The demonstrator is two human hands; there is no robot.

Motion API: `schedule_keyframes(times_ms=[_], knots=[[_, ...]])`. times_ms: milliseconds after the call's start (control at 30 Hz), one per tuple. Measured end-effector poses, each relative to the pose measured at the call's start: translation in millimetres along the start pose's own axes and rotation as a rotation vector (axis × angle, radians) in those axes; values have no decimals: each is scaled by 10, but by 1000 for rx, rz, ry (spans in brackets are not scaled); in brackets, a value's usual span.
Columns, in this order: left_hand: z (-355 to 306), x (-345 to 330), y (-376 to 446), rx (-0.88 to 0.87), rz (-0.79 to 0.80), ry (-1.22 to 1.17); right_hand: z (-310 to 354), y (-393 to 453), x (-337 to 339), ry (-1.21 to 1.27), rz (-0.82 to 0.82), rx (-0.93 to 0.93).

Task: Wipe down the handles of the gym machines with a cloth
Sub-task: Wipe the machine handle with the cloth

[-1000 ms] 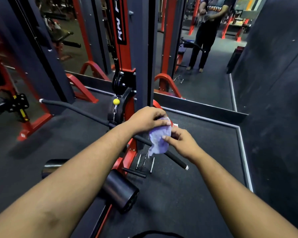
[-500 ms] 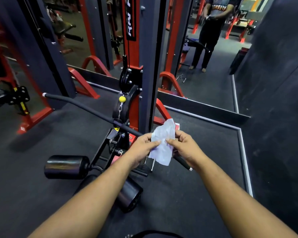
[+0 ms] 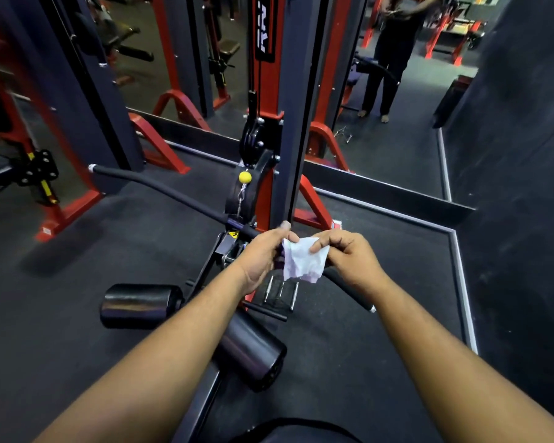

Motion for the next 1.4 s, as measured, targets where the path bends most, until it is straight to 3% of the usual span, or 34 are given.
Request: schedule_keyframes(times_ms=[100,267,367,500,567,667,733,900,1100,1267,1333,1400], knots=[[132,163,102,-35,-20,75,-97,59,-65,51,-26,-37],[290,187,302,98,-5,44,-408,260,-122,241,-25,-93],[432,256,545,80,-47,92,-618,452,-96,337,-16,-130],[551,393,904,103,-204,105,-1091,731,-52,581,-99,-323],[614,427,1039,127,-198,170,-1265,819,-131,704,-130,-467],[720,532,1271,161,-226,330,-1514,950,-357,832,-50,-616],[782,631,1356,156,-261,404,-1656,1016,-526,867,13,-618],[1027,1024,1501,247,-319,654,-2134,1170,-672,605,-40,-601],[1034,1731,1599,213,-326,1336,-2493,1598,-688,97,-8,-479],[1220,2242,1811,288,-86,1656,-2389,2314,-1005,-266,-16,-225],[1320,2355,1872,271,24,1742,-2437,2580,-1262,-385,96,-129],[1414,2401,1901,231,82,1786,-2543,2677,-1522,-541,333,-98]])
Point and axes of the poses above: each hand's wrist, its own y-axis towards the middle knuckle, its own x-axis out of the back of the hand, z = x × y, the point moved 3 cm from there along y, towards the middle knuckle, and after that the axes turned 6 degrees about z, right-handed, at the moved point
